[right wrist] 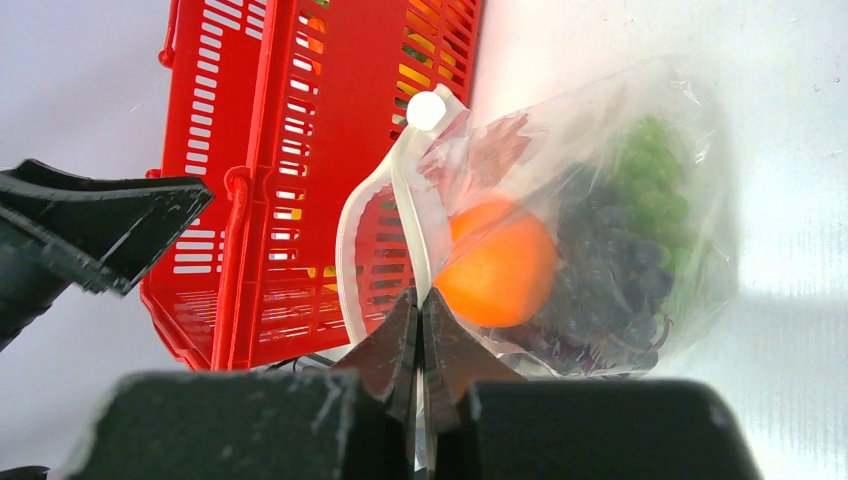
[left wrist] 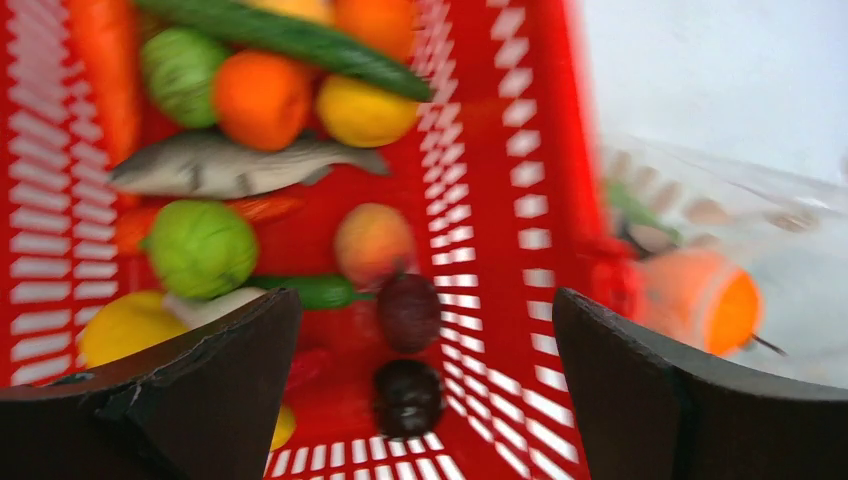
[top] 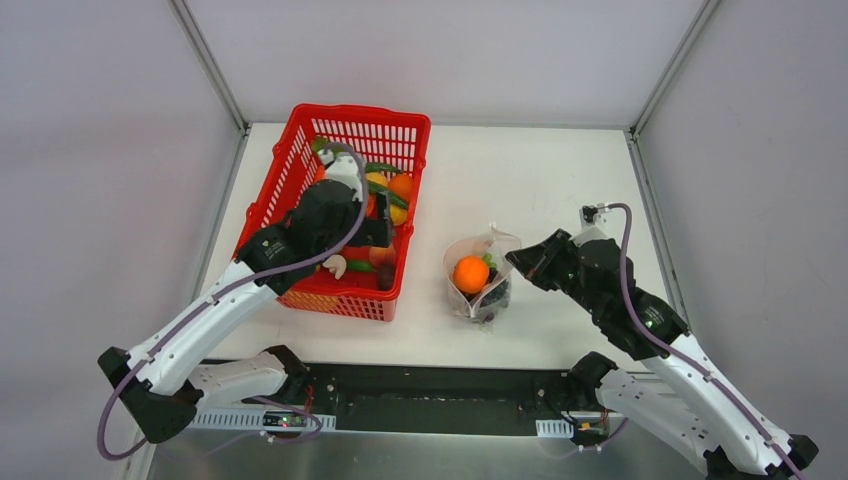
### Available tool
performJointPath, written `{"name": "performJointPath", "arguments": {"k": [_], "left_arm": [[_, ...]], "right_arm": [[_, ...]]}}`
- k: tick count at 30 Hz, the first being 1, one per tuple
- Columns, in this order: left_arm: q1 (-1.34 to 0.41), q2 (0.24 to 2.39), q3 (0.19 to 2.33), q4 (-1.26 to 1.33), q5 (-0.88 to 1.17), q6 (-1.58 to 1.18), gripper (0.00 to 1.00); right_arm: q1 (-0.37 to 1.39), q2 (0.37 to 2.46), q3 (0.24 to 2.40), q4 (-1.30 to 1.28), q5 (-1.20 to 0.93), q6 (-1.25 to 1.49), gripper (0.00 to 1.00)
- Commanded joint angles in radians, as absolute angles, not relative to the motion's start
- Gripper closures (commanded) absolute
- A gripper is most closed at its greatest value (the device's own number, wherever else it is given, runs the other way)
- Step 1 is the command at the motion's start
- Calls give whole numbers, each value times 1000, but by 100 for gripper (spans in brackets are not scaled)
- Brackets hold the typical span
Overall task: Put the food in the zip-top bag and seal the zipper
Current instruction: Place the fake fruit in the zipper food storage bag, then pick up the fake vegetable from the bin.
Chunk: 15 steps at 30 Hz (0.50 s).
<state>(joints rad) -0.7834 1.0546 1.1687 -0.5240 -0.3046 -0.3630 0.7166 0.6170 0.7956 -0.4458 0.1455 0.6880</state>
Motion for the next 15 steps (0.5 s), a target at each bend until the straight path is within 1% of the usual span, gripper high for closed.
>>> {"name": "performJointPath", "arguments": {"k": [1, 7, 12, 15], "left_arm": [[-662, 987, 1111, -579, -338, -449, 1], [-594, 982, 1103, -681, -379, -477, 1], [-549, 978, 1097, -710, -399, -495, 1], [-501, 983, 1073, -711, -354, -502, 1]], "right_arm": [[713, 598, 796, -406, 162, 692, 100], [712, 603, 786, -386, 146, 710, 100], [713, 623, 806, -367, 97, 710, 100], [712, 647, 811, -347, 49, 711, 100]]}}
